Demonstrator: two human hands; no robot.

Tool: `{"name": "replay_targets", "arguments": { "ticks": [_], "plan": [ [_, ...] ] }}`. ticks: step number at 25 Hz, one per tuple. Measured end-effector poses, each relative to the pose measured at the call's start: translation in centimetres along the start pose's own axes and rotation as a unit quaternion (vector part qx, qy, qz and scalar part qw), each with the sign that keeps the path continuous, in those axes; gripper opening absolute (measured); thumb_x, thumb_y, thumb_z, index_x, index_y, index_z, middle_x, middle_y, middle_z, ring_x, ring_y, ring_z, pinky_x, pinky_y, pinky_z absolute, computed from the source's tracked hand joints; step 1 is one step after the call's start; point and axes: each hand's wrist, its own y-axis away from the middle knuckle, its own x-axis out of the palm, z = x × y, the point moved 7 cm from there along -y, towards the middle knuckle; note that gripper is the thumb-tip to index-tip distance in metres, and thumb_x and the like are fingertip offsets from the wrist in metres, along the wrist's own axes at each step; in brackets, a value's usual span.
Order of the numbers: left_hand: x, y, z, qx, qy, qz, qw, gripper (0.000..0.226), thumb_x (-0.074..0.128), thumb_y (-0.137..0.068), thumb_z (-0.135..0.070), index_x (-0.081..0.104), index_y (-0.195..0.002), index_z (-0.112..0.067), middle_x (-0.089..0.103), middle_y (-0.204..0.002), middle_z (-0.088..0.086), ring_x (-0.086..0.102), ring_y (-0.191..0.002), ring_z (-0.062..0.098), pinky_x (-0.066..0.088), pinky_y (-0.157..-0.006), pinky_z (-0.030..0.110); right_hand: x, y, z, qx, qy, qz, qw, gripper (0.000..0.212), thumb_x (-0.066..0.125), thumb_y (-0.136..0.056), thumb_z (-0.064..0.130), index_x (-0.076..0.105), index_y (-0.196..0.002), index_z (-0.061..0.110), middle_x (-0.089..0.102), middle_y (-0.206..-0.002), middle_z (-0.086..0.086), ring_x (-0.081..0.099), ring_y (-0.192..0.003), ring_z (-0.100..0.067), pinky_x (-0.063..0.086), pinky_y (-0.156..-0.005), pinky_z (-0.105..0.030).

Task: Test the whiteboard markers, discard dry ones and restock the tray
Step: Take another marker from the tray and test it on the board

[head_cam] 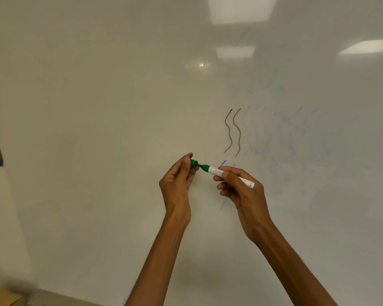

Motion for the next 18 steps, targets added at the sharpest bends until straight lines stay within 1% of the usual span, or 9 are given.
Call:
{"name": "replay_targets", "arguments": {
  "ticks": [5,9,13,16,18],
  "plan": [
    [-1.1,1.1,-0.1,0.007,-0.035,0.018,0.999,0.021,0.064,-0.094,-0.016,0.074,-0.110,-0.008,0.076,-0.107,0.002,0.071,-0.105,0.015,0.057,-0.090,0.027,0.9,0.9,-0.4,0.007,0.016,0.020,1.000,0.022,0.065,-0.091,0.017,0.070,-0.111,0.010,0.076,-0.096,-0.010,0.073,-0.083,-0.025,0.061,-0.075,-0.029],
    [-2.5,1.6,-0.2,0.011,-0.040,0.011,0.999,0.023,0.066,-0.093,-0.014,0.073,-0.113,-0.004,0.076,-0.107,0.003,0.071,-0.105,0.015,0.057,-0.089,0.025,1.1,1.9,-1.1,0.042,-0.009,0.033,0.999,0.023,0.068,-0.088,0.010,0.070,-0.110,0.004,0.076,-0.097,-0.015,0.074,-0.089,-0.030,0.061,-0.078,-0.030],
    [-4.1,2.7,0.2,0.008,-0.066,0.002,0.998,0.020,0.067,-0.092,-0.013,0.074,-0.110,-0.007,0.077,-0.105,0.003,0.072,-0.102,0.016,0.057,-0.090,0.026,1.7,3.1,-2.7,0.075,-0.025,0.033,0.996,0.022,0.067,-0.090,0.008,0.070,-0.111,0.001,0.075,-0.097,-0.018,0.074,-0.090,-0.033,0.061,-0.081,-0.035],
    [-5.9,3.3,0.7,-0.002,-0.094,0.004,0.996,0.021,0.067,-0.092,-0.015,0.074,-0.109,-0.007,0.077,-0.103,0.003,0.073,-0.099,0.016,0.057,-0.090,0.026,2.0,4.0,-4.4,0.105,-0.042,0.039,0.993,0.022,0.066,-0.091,0.009,0.069,-0.111,-0.001,0.075,-0.099,-0.019,0.074,-0.092,-0.033,0.061,-0.084,-0.036],
    [-7.1,3.5,0.8,-0.006,-0.121,0.009,0.993,0.020,0.066,-0.093,-0.016,0.074,-0.109,-0.007,0.077,-0.103,0.003,0.073,-0.100,0.017,0.057,-0.090,0.027,2.3,4.7,-5.6,0.126,-0.040,0.060,0.989,0.022,0.064,-0.093,0.013,0.069,-0.112,0.002,0.075,-0.101,-0.017,0.073,-0.094,-0.030,0.060,-0.085,-0.034]
  ]
}}
